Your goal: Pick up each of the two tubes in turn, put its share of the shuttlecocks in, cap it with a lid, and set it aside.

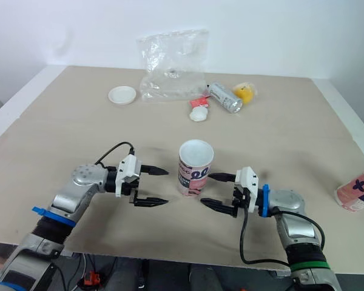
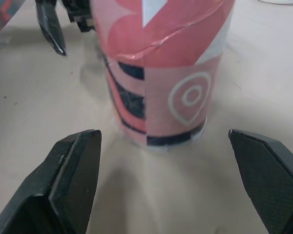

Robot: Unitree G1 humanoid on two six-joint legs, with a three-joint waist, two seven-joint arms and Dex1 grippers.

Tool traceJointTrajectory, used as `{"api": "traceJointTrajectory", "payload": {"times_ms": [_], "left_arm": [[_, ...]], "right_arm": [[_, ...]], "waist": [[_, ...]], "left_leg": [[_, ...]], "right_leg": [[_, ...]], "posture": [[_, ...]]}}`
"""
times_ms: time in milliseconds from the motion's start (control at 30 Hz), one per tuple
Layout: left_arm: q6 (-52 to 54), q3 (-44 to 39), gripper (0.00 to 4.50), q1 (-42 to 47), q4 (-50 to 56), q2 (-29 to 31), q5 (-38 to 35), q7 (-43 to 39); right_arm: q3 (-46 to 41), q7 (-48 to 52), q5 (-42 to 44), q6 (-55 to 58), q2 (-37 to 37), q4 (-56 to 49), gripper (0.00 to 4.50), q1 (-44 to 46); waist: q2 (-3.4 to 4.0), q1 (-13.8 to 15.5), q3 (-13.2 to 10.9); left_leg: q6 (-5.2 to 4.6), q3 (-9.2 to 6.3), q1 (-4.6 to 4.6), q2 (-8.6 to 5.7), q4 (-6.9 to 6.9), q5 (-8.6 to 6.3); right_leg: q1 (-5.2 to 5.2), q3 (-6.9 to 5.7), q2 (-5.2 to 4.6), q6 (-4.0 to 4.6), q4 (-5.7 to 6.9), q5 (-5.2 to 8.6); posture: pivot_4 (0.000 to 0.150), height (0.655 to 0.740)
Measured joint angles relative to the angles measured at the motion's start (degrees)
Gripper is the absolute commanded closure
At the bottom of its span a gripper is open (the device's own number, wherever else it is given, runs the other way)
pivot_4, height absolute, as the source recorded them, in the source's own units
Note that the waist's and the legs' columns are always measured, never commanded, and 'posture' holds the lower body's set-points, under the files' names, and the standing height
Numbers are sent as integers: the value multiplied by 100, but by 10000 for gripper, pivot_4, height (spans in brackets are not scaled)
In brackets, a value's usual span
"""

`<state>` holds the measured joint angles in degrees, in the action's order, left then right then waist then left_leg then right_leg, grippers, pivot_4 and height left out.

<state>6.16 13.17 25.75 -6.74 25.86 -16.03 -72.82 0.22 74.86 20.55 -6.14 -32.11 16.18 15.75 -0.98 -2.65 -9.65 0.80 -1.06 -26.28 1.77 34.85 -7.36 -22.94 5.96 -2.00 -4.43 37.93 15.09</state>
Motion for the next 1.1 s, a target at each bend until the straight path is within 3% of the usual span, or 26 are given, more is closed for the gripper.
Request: {"api": "traceJointTrajectory", "payload": {"times_ms": [1100], "left_arm": [[145, -69, 0, -601, 548, 260, -138, 383]], "right_arm": [[483, -57, -287, -129, 1008, 504, 440, 669]], "waist": [[0, 5, 0]], "left_leg": [[10, 3, 16, 9, 0, 7]], "right_leg": [[3, -1, 5, 11, 9, -9]], "posture": [[1500, 7400]]}}
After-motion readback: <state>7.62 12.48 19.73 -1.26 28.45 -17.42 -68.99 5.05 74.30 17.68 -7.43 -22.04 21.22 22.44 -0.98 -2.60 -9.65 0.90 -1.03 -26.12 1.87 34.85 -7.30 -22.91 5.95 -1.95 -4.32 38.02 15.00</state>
